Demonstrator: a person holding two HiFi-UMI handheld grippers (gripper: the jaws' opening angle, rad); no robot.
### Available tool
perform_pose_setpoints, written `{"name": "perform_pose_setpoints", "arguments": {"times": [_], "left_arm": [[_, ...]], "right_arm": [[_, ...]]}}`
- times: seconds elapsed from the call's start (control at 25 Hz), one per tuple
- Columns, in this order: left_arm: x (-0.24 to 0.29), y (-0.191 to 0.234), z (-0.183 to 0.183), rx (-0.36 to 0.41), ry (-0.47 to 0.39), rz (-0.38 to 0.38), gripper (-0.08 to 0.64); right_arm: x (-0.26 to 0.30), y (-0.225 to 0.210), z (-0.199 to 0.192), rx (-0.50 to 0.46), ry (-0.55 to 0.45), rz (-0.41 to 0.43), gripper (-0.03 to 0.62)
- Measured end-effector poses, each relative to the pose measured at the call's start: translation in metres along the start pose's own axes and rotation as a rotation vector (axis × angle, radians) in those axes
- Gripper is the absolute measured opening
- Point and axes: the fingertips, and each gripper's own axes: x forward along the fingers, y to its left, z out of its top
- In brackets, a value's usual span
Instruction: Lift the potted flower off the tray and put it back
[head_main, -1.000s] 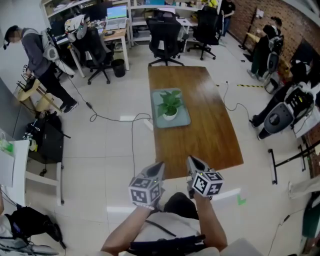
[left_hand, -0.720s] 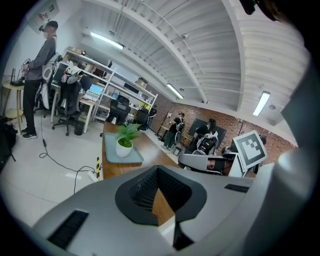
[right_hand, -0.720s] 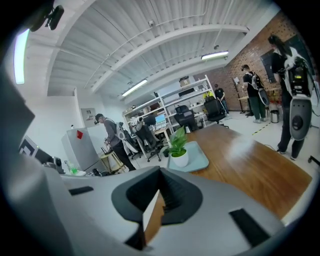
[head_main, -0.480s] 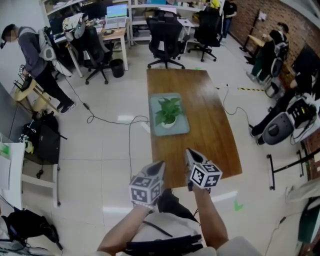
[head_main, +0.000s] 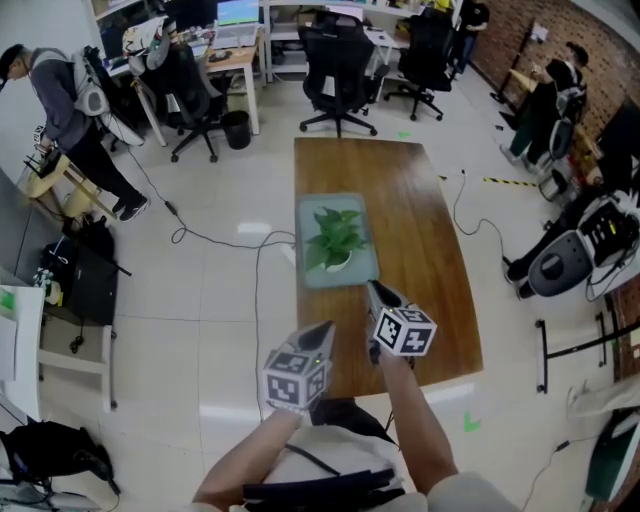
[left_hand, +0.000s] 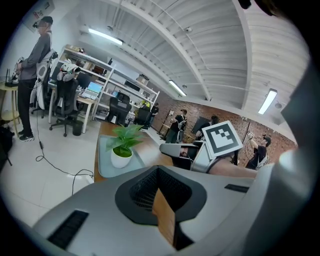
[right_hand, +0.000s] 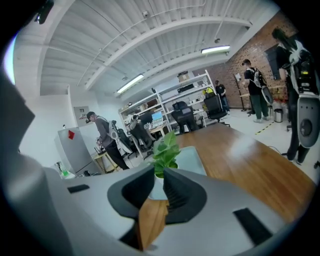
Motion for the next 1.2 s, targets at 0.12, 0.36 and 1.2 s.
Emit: {"name": "perform_pose_setpoints", "arguments": {"times": [0.12, 0.36, 1.2], "left_arm": [[0.017, 0.004, 0.009, -0.009, 0.007, 0.012, -0.005], [0.044, 0.018, 0.018, -0.041, 0.011, 0.043, -0.005], [0.065, 0.046, 0.018, -0.116, 0.047, 0.089, -0.005]], "right_arm": [[0.03, -0.018, 0.006, 0.055, 0.015, -0.025, 0.127], [0.084, -0.046, 0.003, 0.122, 0.048, -0.064, 0.163], [0.163, -0.056, -0.024, 0.15, 0.129, -0.076, 0.13]]}}
